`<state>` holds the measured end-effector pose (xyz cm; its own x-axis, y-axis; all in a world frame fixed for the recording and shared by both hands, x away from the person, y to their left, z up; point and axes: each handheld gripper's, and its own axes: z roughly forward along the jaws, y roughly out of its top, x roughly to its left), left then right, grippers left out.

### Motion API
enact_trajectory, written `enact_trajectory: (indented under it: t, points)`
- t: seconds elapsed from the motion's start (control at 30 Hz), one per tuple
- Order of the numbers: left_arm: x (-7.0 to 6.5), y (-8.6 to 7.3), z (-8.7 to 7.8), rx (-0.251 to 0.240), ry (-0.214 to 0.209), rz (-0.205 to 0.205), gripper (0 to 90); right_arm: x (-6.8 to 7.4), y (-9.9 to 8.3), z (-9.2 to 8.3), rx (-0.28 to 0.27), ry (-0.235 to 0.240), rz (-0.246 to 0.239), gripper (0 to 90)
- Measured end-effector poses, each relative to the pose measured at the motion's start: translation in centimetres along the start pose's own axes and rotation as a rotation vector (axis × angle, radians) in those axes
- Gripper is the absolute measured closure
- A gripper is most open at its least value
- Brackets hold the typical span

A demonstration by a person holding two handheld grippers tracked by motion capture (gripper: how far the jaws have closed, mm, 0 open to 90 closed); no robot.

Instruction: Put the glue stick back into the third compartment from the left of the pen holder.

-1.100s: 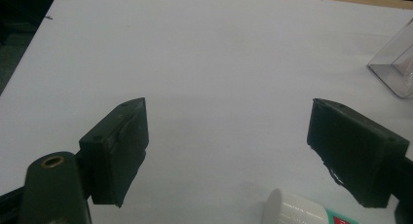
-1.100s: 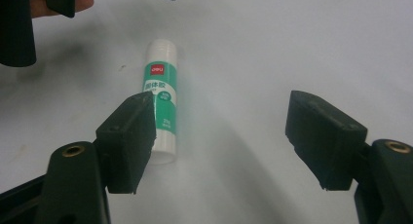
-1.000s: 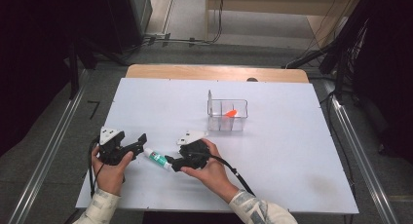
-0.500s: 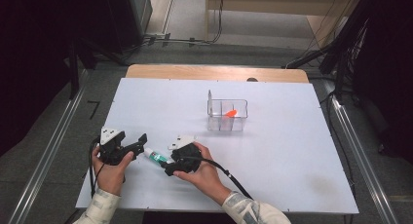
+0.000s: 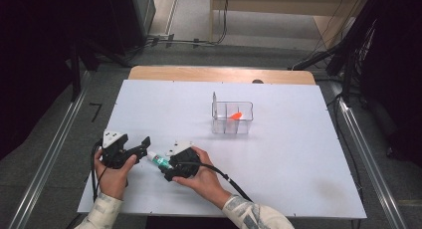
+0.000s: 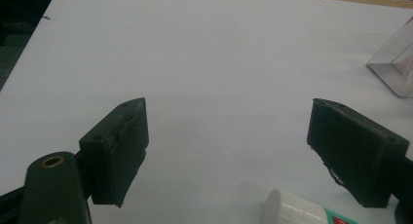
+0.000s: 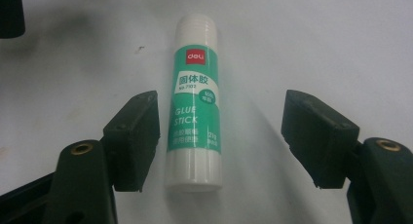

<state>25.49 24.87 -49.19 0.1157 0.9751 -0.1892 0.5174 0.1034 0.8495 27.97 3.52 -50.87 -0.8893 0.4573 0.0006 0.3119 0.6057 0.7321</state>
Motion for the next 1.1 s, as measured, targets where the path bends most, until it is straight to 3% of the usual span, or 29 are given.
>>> enact_trajectory:
  t: [0.47, 1.1]
  points:
    - [-0.06, -0.01, 0.06, 0.002, 0.003, 0.000, 15.6, 0.35, -0.01, 0.83, 0.023, -0.012, -0.036, 37.0]
    - [-0.09, -0.01, 0.08, 0.002, -0.001, 0.001, 15.6, 0.62, 0.11, 0.93, 0.014, 0.011, -0.050, 62.2]
